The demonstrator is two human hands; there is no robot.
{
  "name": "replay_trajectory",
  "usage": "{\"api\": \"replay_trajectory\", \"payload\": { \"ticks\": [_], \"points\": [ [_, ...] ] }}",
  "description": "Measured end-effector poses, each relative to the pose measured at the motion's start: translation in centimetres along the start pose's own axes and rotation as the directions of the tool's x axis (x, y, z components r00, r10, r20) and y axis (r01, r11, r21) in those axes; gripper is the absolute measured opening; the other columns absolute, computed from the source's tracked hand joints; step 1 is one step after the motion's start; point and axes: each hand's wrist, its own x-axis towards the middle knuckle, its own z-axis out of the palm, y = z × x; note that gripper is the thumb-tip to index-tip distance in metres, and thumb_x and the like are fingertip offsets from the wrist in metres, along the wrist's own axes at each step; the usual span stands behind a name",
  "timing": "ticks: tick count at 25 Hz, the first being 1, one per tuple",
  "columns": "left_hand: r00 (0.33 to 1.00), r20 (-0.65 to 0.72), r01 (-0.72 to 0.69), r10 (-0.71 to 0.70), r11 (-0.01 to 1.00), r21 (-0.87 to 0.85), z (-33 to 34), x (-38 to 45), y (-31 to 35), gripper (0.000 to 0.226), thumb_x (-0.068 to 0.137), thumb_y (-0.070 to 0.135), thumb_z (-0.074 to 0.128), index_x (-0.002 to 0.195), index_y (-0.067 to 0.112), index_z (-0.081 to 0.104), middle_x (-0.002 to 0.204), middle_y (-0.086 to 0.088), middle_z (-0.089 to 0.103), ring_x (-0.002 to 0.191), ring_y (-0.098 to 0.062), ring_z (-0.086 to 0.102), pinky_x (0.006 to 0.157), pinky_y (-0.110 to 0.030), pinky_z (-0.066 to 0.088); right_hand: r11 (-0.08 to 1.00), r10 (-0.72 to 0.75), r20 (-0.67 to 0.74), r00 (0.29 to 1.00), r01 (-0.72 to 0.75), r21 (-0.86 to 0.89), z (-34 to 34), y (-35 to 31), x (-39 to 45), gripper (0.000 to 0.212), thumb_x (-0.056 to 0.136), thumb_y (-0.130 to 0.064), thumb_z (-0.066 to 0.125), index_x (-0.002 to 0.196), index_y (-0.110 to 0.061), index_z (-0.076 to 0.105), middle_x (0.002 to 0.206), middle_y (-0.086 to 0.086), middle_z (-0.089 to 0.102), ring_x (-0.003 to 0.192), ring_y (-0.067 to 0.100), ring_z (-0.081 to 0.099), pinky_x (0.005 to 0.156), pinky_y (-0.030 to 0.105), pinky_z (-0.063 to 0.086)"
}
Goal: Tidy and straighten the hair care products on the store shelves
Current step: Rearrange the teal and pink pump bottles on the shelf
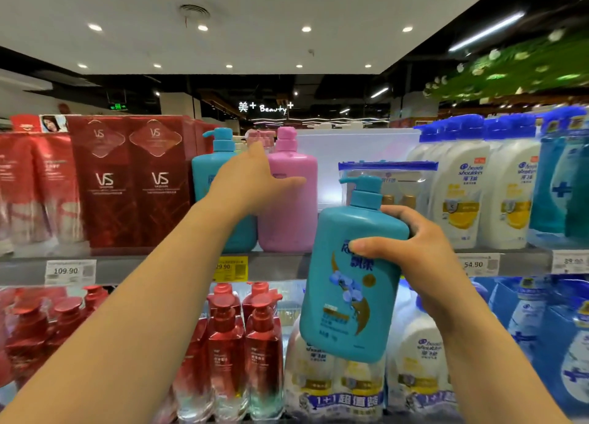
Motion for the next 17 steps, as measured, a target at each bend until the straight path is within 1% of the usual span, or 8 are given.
{"api": "replay_trajectory", "payload": {
  "ticks": [2,5,7,9,11,13,15,17],
  "points": [
    [1.000,-0.014,-0.002,0.002,0.999,0.032,-0.2,0.7,0.0,0.076,0.065,0.075,0.067,0.113,0.018,0.049,0.099,-0.001,0.063,0.073,-0.021,0.065,0.066,-0.041,0.056,1.000,0.003,0.010,1.000,-0.003,-0.027,0.1,0.1,0.0,0.073,0.041,-0.030,0.094,0.108,-0.026,0.067,0.094,-0.001,0.078,0.081,0.022,0.077,0.060,0.027,0.060],
    [0.998,-0.044,-0.033,0.040,0.989,0.145,0.1,1.5,0.5,0.072,0.063,0.081,0.063,0.096,0.017,0.057,0.091,-0.002,0.060,0.078,-0.021,0.060,0.059,-0.033,0.047,0.999,0.005,0.020,1.000,-0.004,-0.048,0.3,0.1,-0.2,0.068,0.047,-0.024,0.092,0.109,-0.026,0.066,0.093,-0.002,0.078,0.081,0.021,0.077,0.061,0.027,0.060],
    [0.999,0.010,-0.038,0.037,0.990,0.132,0.3,1.8,1.1,0.080,0.063,0.082,0.063,0.107,0.015,0.055,0.096,-0.002,0.060,0.080,-0.023,0.062,0.062,-0.034,0.051,0.999,-0.002,0.016,1.000,0.003,-0.048,0.4,0.0,-0.4,0.068,0.047,-0.023,0.092,0.109,-0.025,0.066,0.092,-0.003,0.078,0.080,0.020,0.077,0.060,0.025,0.059],
    [0.997,0.069,-0.021,0.019,0.999,0.034,0.1,2.2,1.3,0.081,0.065,0.076,0.068,0.114,0.016,0.046,0.092,0.001,0.063,0.066,-0.020,0.069,0.061,-0.036,0.057,0.999,-0.004,0.016,1.000,0.004,-0.046,0.7,-0.1,-0.7,0.069,0.045,-0.024,0.093,0.109,-0.025,0.066,0.092,-0.003,0.078,0.080,0.020,0.077,0.060,0.024,0.059],
    [0.993,0.117,-0.012,0.018,0.999,-0.053,-0.2,2.6,1.2,0.073,0.069,0.068,0.073,0.111,0.016,0.043,0.084,0.002,0.066,0.050,-0.013,0.068,0.057,-0.037,0.058,0.997,-0.004,0.007,1.000,0.004,-0.071,1.0,-0.2,-1.1,0.072,0.041,-0.031,0.094,0.108,-0.028,0.066,0.092,-0.006,0.078,0.081,0.019,0.077,0.062,0.027,0.061],
    [0.987,0.157,-0.022,0.027,0.999,-0.034,-0.3,2.9,1.2,0.071,0.069,0.066,0.074,0.110,0.014,0.047,0.084,-0.002,0.069,0.057,-0.017,0.070,0.063,-0.041,0.060,0.993,-0.007,-0.023,1.000,0.005,-0.117,1.4,-0.1,-1.4,0.073,0.038,-0.041,0.093,0.105,-0.033,0.066,0.093,-0.009,0.078,0.081,0.017,0.077,0.067,0.035,0.063],
    [0.982,0.176,-0.081,0.064,0.992,0.095,-0.4,2.9,1.2,0.069,0.067,0.069,0.073,0.104,0.013,0.056,0.090,-0.005,0.069,0.072,-0.021,0.068,0.070,-0.041,0.059,0.987,-0.006,-0.053,0.999,-0.003,-0.163,1.8,0.0,-1.7,0.072,0.038,-0.045,0.093,0.104,-0.037,0.065,0.094,-0.011,0.077,0.082,0.015,0.077,0.072,0.041,0.064],
    [0.979,0.179,-0.134,0.102,0.975,0.180,-0.8,2.9,1.0,0.071,0.058,0.073,0.076,0.099,0.016,0.060,0.091,-0.003,0.066,0.078,-0.020,0.062,0.070,-0.038,0.055,0.969,-0.011,-0.086,0.996,-0.010,-0.248,2.2,0.2,-2.2,0.070,0.038,-0.051,0.092,0.102,-0.044,0.063,0.095,-0.017,0.075,0.083,0.011,0.076,0.074,0.042,0.063]
  ]
}}
